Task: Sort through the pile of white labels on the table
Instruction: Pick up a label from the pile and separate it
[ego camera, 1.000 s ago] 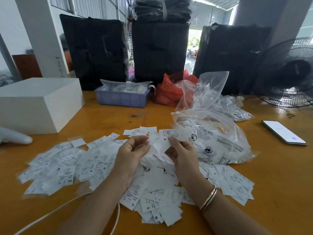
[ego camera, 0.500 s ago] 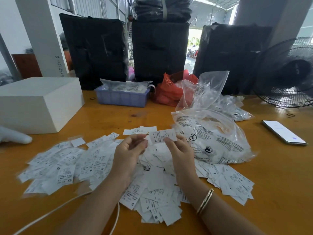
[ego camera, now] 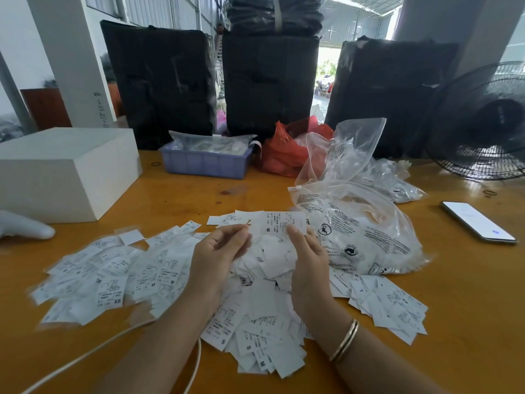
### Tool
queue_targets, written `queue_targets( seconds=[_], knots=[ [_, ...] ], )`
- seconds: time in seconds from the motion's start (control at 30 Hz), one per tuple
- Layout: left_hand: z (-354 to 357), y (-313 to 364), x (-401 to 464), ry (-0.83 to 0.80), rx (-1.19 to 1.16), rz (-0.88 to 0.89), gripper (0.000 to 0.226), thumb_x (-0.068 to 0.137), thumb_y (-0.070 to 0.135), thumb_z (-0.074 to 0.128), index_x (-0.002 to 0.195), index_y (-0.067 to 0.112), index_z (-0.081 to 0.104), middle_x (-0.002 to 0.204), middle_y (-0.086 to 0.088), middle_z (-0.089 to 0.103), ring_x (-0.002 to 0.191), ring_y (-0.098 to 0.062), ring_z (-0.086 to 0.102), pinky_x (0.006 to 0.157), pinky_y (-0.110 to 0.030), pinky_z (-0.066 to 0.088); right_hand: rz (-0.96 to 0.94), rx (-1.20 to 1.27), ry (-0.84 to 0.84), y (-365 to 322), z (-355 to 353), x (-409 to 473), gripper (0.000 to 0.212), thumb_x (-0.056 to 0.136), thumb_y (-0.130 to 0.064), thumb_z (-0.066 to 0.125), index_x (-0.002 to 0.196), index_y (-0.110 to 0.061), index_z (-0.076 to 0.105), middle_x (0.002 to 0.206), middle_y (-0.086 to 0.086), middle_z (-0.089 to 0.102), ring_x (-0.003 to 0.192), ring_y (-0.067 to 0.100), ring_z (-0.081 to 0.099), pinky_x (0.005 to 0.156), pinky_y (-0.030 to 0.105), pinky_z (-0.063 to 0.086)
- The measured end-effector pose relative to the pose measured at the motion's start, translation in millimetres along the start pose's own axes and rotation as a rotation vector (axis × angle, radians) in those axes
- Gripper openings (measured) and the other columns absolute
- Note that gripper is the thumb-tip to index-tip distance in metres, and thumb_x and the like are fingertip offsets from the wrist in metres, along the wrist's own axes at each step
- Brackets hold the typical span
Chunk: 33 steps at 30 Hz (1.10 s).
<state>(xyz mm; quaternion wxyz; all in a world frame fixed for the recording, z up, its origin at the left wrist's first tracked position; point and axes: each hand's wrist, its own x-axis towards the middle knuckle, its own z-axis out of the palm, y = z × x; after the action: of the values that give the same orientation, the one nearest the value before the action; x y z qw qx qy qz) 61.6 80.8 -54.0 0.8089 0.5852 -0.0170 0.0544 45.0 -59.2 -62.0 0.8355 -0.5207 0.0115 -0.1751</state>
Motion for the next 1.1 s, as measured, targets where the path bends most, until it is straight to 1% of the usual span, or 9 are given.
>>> queue_targets(
  seconds=[0.1,0.2,0.23,0.37,0.5,0.63,0.77,0.9,1.1],
  knots=[
    [0,0,0,-0.009,0.012,0.002,0.015,0.079,0.019,0.071,0.094,0.017,0.072,0.086,0.003,0.075,0.083,-0.01,0.071,0.066,-0.012,0.053,0.004,-0.01,0.01,-1,1,0,0.02,0.081,-0.022,0.069,0.063,-0.021,0.076,0.071,-0.036,0.063,0.069,-0.019,0.058,0.053,0.004,0.045],
    [0,0,0,-0.011,0.009,0.007,0.015,0.078,0.02,0.072,0.093,0.018,0.073,0.087,0.002,0.075,0.083,-0.01,0.071,0.066,-0.012,0.052,0.051,-0.045,0.055,-1,3,-3,0.02,0.08,-0.028,0.07,0.072,-0.01,0.074,0.082,0.005,0.069,0.085,0.015,0.058,0.072,0.022,0.045],
    [0,0,0,-0.01,0.004,0.005,0.016,0.077,0.02,0.072,0.092,0.019,0.073,0.087,0.002,0.075,0.083,-0.01,0.071,0.066,-0.013,0.052,0.063,-0.053,0.052,-1,4,-3,0.02,0.083,-0.026,0.069,0.071,-0.01,0.073,0.077,0.009,0.068,0.083,0.018,0.058,0.075,0.027,0.045],
    [-1,-1,0,-0.01,0.033,0.013,0.012,0.079,0.016,0.071,0.09,0.021,0.074,0.087,0.002,0.075,0.084,-0.011,0.071,0.067,-0.014,0.053,0.075,-0.117,-0.07,-2,8,-6,0.013,0.086,-0.018,0.067,0.075,-0.023,0.073,0.079,0.001,0.072,0.073,0.012,0.067,0.07,0.026,0.048],
    [-1,-2,0,-0.015,0.075,0.016,0.012,0.08,0.015,0.072,0.086,0.025,0.074,0.086,0.003,0.075,0.086,-0.011,0.071,0.07,-0.019,0.055,0.097,-0.172,-0.117,-1,10,-8,0.007,0.084,-0.014,0.068,0.083,-0.022,0.069,0.077,-0.003,0.071,0.069,0.007,0.065,0.066,0.024,0.048],
    [-1,-2,1,0.003,0.112,0.04,0.016,0.079,0.014,0.074,0.083,0.03,0.074,0.086,0.005,0.074,0.086,-0.011,0.071,0.077,-0.026,0.054,0.087,-0.089,-0.077,-2,7,-5,0.011,0.085,-0.01,0.067,0.094,-0.017,0.067,0.082,-0.002,0.072,0.072,0.01,0.067,0.069,0.026,0.047],
    [-2,-5,0,-0.008,0.204,0.107,0.019,0.08,0.014,0.073,0.089,0.031,0.072,0.088,0.013,0.073,0.087,-0.002,0.068,0.07,-0.016,0.055,0.1,-0.047,-0.07,0,6,-4,0.02,0.085,-0.01,0.067,0.104,-0.017,0.064,0.09,0.002,0.074,0.077,0.012,0.067,0.073,0.027,0.048],
    [-2,-4,-1,-0.035,0.19,0.13,0.027,0.081,0.01,0.072,0.09,0.035,0.072,0.086,0.013,0.071,0.087,-0.001,0.067,0.068,-0.009,0.05,0.127,-0.116,-0.075,1,8,-5,0.014,0.082,-0.019,0.072,0.095,-0.019,0.071,0.087,0.001,0.074,0.075,0.011,0.066,0.076,0.03,0.047],
    [-2,-3,0,-0.056,0.105,0.119,0.031,0.081,0.009,0.071,0.092,0.038,0.072,0.092,0.011,0.071,0.094,-0.004,0.067,0.073,-0.014,0.052,0.184,-0.145,-0.081,0,9,-7,0.012,0.08,-0.026,0.074,0.091,-0.02,0.073,0.078,-0.007,0.072,0.067,0.002,0.063,0.067,0.024,0.045]
  ],
)
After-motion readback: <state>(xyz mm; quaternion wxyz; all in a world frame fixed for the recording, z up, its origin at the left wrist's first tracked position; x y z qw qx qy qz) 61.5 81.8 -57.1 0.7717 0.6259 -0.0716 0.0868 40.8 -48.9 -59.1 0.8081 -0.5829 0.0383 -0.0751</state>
